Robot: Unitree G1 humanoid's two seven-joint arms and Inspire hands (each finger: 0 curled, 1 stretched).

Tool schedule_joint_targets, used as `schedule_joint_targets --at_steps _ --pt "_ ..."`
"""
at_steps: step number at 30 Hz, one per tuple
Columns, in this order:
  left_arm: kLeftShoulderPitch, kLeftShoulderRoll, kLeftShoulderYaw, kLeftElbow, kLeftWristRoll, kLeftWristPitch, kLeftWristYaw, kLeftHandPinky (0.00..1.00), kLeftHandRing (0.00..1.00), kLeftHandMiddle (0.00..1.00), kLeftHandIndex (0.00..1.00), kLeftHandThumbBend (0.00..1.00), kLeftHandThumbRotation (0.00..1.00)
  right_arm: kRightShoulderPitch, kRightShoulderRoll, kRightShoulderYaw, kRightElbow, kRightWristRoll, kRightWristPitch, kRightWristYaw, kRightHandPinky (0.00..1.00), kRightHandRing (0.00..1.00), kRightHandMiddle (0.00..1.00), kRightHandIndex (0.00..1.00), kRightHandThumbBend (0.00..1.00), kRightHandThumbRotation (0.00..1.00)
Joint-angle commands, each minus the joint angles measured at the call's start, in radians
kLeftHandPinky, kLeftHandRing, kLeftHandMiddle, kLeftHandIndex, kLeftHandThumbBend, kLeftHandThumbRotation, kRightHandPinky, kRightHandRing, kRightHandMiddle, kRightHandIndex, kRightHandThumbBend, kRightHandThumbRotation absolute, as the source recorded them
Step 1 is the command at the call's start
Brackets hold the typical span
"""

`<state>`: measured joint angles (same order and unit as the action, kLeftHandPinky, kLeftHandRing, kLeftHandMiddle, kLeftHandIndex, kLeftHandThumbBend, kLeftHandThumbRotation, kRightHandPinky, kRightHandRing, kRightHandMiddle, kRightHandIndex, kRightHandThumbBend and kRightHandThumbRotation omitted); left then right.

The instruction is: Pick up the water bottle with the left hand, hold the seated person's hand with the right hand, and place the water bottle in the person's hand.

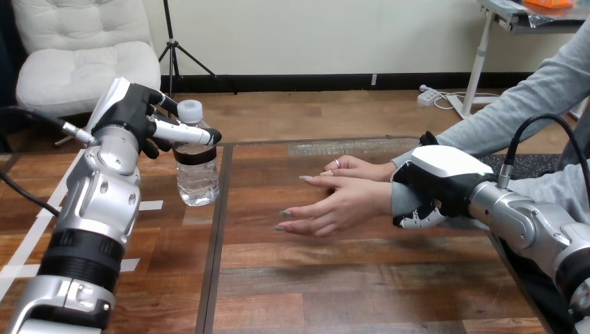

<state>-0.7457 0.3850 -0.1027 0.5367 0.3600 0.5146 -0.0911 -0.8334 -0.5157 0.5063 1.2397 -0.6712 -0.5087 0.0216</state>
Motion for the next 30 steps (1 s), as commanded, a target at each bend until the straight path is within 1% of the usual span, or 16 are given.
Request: schedule_joint_targets --at_steps 1,10,18,30 --pt "-0.058 0.005 -0.002 -0.064 0.01 -0.017 0.016 0.24 0.29 0.36 0.48 0.62 0.0 -0.063 -0.001 -0.036 -0.057 0.033 -0.034 -0.007 0.36 0.41 0.49 0.54 0.38 0.15" --pt "-0.06 -0.002 -0.003 -0.069 0.004 -0.011 0.006 0.21 0.26 0.34 0.46 0.63 0.0 -0.065 -0.001 -0.04 -0.06 0.039 -0.051 -0.008 0.35 0.4 0.47 0.52 0.38 0.14" --pt "-0.062 -0.012 -0.003 -0.072 0.003 0.002 0.005 0.16 0.23 0.32 0.47 0.63 0.0 -0.071 0.001 -0.04 -0.07 0.034 -0.048 -0.003 0.35 0.41 0.48 0.52 0.38 0.14" --pt "-0.065 -0.021 -0.007 -0.068 0.001 -0.007 0.001 0.17 0.24 0.33 0.49 0.63 0.0 -0.075 0.001 -0.044 -0.074 0.038 -0.072 -0.006 0.35 0.41 0.48 0.51 0.38 0.14"
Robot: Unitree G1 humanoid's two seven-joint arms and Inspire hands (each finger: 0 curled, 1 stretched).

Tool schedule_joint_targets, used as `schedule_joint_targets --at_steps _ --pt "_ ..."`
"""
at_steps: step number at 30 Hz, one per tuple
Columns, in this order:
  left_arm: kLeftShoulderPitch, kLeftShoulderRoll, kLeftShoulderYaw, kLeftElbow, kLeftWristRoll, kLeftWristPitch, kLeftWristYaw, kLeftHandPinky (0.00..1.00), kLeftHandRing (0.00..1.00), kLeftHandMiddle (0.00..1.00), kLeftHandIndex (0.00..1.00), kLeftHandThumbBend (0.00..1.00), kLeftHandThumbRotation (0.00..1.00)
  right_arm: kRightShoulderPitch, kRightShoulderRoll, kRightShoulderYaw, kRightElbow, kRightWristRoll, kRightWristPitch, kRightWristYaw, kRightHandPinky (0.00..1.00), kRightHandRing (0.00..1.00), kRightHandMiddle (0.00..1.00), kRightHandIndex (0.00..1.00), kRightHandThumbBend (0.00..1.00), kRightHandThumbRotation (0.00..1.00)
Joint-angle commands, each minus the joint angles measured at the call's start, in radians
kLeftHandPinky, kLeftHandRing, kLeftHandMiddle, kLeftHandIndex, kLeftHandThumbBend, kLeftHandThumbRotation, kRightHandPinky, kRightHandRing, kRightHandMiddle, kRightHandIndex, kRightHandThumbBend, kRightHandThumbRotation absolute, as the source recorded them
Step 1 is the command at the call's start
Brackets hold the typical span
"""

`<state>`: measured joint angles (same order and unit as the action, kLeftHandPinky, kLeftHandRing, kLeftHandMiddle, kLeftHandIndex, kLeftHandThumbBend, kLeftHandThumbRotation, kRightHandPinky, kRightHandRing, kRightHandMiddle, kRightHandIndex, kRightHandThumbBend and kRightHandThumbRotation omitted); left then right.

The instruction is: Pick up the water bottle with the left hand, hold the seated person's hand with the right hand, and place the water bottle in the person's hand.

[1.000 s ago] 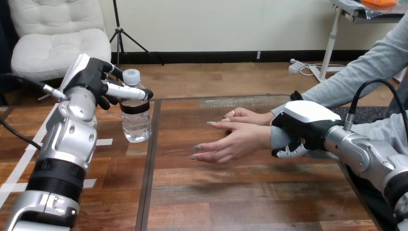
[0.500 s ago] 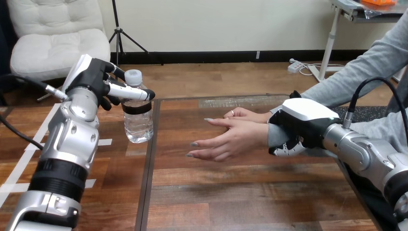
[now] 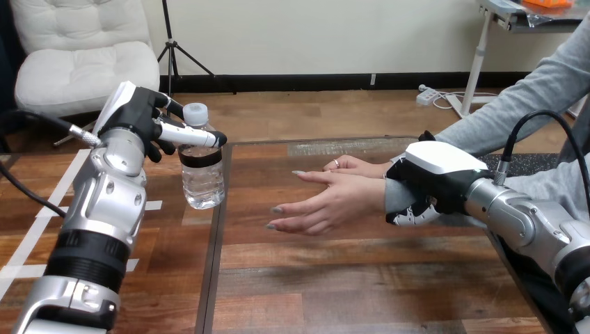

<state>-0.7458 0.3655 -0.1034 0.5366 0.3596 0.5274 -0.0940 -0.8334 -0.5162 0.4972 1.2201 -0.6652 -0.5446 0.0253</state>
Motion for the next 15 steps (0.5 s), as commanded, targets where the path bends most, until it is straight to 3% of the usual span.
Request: schedule_joint_targets --at_steps 1,15 --pt "-0.065 -0.002 -0.008 -0.069 0.002 -0.022 0.002 0.17 0.24 0.33 0.49 0.63 0.0 -0.075 0.003 -0.035 -0.054 0.032 -0.036 -0.012 0.35 0.41 0.48 0.51 0.38 0.14" --pt "-0.073 -0.006 -0.019 -0.067 0.014 -0.02 -0.001 0.16 0.23 0.32 0.47 0.62 0.0 -0.078 0.005 -0.04 -0.055 0.036 -0.044 -0.013 0.34 0.39 0.45 0.49 0.4 0.11"
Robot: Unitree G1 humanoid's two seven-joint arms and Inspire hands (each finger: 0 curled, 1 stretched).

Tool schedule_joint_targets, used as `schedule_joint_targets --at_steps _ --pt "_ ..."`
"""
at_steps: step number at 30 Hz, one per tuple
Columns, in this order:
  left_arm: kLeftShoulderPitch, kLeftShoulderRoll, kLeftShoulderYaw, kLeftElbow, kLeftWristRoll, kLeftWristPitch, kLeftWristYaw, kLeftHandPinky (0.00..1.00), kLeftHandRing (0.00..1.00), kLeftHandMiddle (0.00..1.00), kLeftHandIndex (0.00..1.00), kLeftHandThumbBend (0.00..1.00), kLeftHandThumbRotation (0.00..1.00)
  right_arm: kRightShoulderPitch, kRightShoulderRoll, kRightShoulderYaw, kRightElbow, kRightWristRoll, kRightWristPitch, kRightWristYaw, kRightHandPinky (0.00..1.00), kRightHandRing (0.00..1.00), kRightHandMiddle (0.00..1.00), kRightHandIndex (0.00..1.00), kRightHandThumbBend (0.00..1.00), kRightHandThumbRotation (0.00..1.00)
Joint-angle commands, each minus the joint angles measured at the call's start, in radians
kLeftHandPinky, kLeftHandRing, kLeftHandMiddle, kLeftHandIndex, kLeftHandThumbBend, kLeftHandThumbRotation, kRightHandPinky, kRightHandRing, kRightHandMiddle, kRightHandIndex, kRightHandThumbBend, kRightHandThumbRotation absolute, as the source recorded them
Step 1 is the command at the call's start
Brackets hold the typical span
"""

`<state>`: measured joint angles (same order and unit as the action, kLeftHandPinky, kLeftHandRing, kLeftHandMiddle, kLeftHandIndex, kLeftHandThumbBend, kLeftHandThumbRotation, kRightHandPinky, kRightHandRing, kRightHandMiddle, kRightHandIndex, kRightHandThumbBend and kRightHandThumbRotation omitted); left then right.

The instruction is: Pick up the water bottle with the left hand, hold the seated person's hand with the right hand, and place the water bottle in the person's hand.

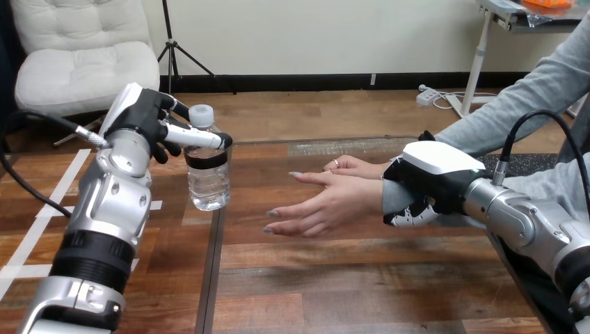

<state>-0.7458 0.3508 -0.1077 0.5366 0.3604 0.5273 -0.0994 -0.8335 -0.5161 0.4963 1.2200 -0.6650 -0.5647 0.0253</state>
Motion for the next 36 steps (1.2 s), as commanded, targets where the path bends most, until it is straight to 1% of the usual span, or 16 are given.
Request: schedule_joint_targets --at_steps 1,9,15,19,24,28,36 --pt "-0.074 0.007 -0.014 -0.066 0.013 -0.019 0.004 0.16 0.23 0.32 0.47 0.62 0.0 -0.078 0.005 -0.04 -0.059 0.036 -0.025 -0.011 0.34 0.39 0.45 0.49 0.4 0.11" --pt "-0.077 0.002 -0.012 -0.068 0.011 -0.016 0.006 0.16 0.22 0.31 0.47 0.62 0.0 -0.079 0.007 -0.043 -0.056 0.041 -0.024 -0.009 0.33 0.39 0.45 0.48 0.41 0.06" --pt "-0.07 0.001 -0.006 -0.072 0.005 -0.031 0.008 0.16 0.22 0.31 0.46 0.62 0.0 -0.08 0.007 -0.042 -0.057 0.043 -0.027 -0.004 0.33 0.38 0.44 0.47 0.42 0.04" --pt "-0.069 0.001 -0.008 -0.077 0.008 -0.025 0.009 0.16 0.22 0.31 0.46 0.62 0.0 -0.08 0.007 -0.043 -0.061 0.045 -0.027 0.0 0.33 0.38 0.44 0.47 0.42 0.01" --pt "-0.07 0.001 -0.009 -0.075 0.011 -0.022 0.011 0.16 0.22 0.31 0.46 0.62 0.0 -0.08 0.008 -0.042 -0.056 0.047 -0.021 0.002 0.33 0.39 0.45 0.48 0.42 0.0" --pt "-0.072 0.004 -0.011 -0.07 0.013 -0.022 0.008 0.16 0.23 0.31 0.47 0.62 0.0 -0.078 0.007 -0.043 -0.059 0.053 -0.03 0.0 0.33 0.38 0.44 0.48 0.42 0.0" --pt "-0.072 0.005 -0.011 -0.069 0.014 -0.019 0.008 0.17 0.24 0.32 0.48 0.61 0.0 -0.077 0.006 -0.041 -0.063 0.056 -0.032 -0.002 0.32 0.38 0.44 0.48 0.44 0.0"
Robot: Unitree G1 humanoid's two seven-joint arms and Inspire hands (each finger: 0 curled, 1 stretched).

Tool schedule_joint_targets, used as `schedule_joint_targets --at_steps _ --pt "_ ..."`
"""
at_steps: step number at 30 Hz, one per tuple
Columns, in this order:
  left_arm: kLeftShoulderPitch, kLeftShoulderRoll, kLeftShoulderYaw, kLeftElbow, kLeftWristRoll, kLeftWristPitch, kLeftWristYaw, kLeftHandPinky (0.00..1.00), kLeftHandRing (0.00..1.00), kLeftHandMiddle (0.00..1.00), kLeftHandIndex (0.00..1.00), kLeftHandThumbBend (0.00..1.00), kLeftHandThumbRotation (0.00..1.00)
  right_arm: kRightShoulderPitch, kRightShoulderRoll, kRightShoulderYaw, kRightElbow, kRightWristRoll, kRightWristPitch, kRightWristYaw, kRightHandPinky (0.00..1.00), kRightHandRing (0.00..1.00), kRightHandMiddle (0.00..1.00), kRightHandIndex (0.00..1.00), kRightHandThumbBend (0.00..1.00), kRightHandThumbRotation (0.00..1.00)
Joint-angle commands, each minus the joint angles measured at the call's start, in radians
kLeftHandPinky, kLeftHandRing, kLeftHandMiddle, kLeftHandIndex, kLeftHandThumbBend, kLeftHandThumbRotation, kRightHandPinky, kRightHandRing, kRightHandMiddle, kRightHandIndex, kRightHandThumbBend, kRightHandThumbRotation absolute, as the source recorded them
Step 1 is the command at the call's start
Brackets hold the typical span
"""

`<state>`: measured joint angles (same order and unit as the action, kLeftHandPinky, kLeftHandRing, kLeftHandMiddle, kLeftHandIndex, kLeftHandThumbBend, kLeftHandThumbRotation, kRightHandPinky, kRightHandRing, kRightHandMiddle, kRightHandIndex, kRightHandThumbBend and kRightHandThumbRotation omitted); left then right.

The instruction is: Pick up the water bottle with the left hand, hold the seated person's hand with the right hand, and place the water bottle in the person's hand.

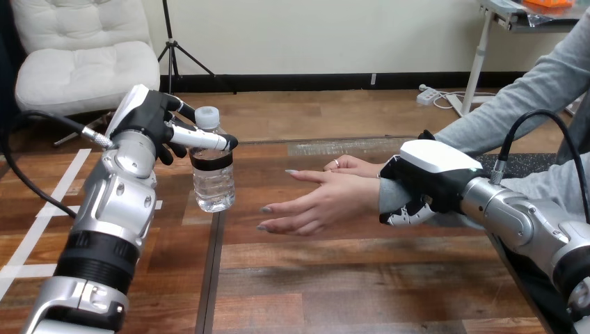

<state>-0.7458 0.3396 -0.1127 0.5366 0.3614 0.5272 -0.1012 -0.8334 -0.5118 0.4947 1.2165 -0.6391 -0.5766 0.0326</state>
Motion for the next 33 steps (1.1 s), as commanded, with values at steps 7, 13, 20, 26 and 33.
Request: schedule_joint_targets --at_steps 7,13,20,26,33 --pt "-0.071 0.013 0.001 -0.069 0.006 -0.022 0.012 0.18 0.25 0.33 0.47 0.61 0.0 -0.078 0.003 -0.038 -0.047 0.027 -0.017 -0.017 0.32 0.38 0.44 0.48 0.43 0.0" --pt "-0.064 0.012 0.0 -0.077 0.006 -0.032 0.014 0.2 0.27 0.35 0.46 0.61 0.0 -0.079 0.004 -0.037 -0.045 0.024 -0.019 -0.027 0.32 0.38 0.44 0.47 0.43 0.0" --pt "-0.06 0.012 -0.002 -0.079 0.005 -0.049 0.013 0.24 0.31 0.39 0.47 0.61 0.0 -0.082 0.004 -0.034 -0.047 0.021 -0.015 -0.024 0.32 0.38 0.44 0.48 0.43 0.0" --pt "-0.067 0.007 0.001 -0.074 0.0 -0.04 0.007 0.25 0.32 0.39 0.48 0.6 0.0 -0.086 0.004 -0.033 -0.052 0.019 -0.006 -0.018 0.33 0.39 0.46 0.49 0.42 0.0" --pt "-0.073 0.006 -0.002 -0.075 -0.004 -0.028 -0.009 0.23 0.29 0.37 0.48 0.6 0.0 -0.09 0.004 -0.031 -0.061 0.015 0.004 -0.015 0.35 0.41 0.47 0.5 0.41 0.0"
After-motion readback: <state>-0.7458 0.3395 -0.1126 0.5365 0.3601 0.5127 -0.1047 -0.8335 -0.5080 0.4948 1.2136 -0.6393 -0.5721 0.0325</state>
